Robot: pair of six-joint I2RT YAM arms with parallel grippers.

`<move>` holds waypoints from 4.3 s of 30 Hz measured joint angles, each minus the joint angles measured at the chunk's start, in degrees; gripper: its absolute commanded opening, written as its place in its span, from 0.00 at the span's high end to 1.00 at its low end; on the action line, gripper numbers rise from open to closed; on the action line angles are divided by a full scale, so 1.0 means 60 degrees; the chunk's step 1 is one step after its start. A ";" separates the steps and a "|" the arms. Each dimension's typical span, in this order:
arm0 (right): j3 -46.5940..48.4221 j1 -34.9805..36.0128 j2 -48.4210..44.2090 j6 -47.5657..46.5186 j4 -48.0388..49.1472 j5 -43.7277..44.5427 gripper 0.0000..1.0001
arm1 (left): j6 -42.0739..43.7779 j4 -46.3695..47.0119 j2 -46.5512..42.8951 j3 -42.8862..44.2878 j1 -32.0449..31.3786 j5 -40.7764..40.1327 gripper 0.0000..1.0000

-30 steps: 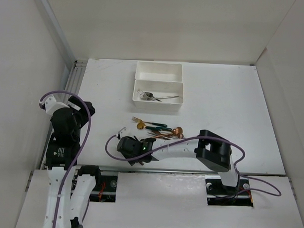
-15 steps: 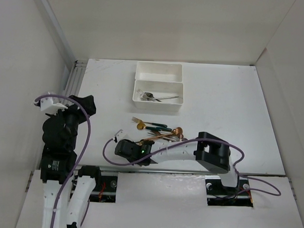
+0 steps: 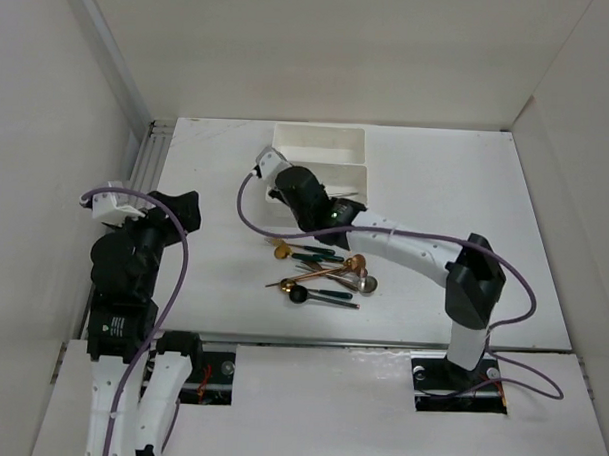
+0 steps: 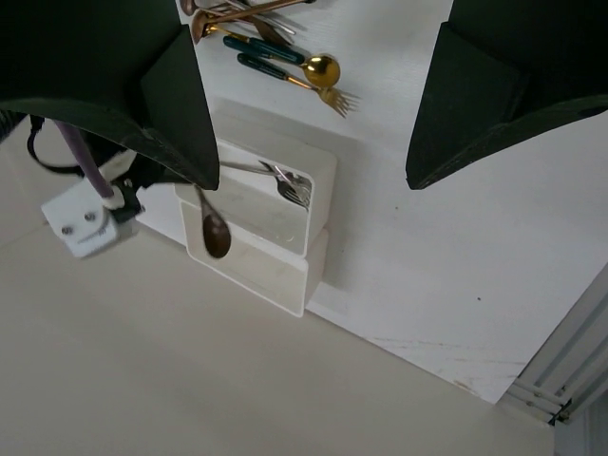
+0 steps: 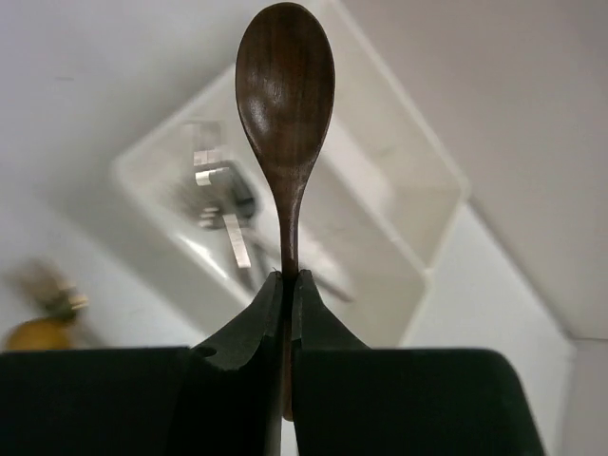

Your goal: Sort the eating utensils into containers

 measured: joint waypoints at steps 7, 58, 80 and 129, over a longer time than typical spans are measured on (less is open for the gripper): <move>0.0856 -0.1472 0.1887 -0.3355 0.0874 0.0306 1.00 | -0.0047 0.0146 0.0929 -0.0484 0.0000 0.0368 0.25; 0.2259 -0.3555 0.4543 -0.6980 0.5231 -0.1311 0.15 | 0.1217 0.1905 0.4430 -0.0557 0.0000 0.1246 0.27; -0.4146 -0.0109 -0.4994 0.0481 -0.0681 -0.4852 0.22 | 0.0586 0.1749 0.4062 -0.0743 0.0000 0.1512 0.27; -0.0277 0.0255 -0.2306 0.4623 0.2422 -0.2736 1.00 | 0.4299 0.1825 0.5227 0.0732 -0.1566 0.7395 0.18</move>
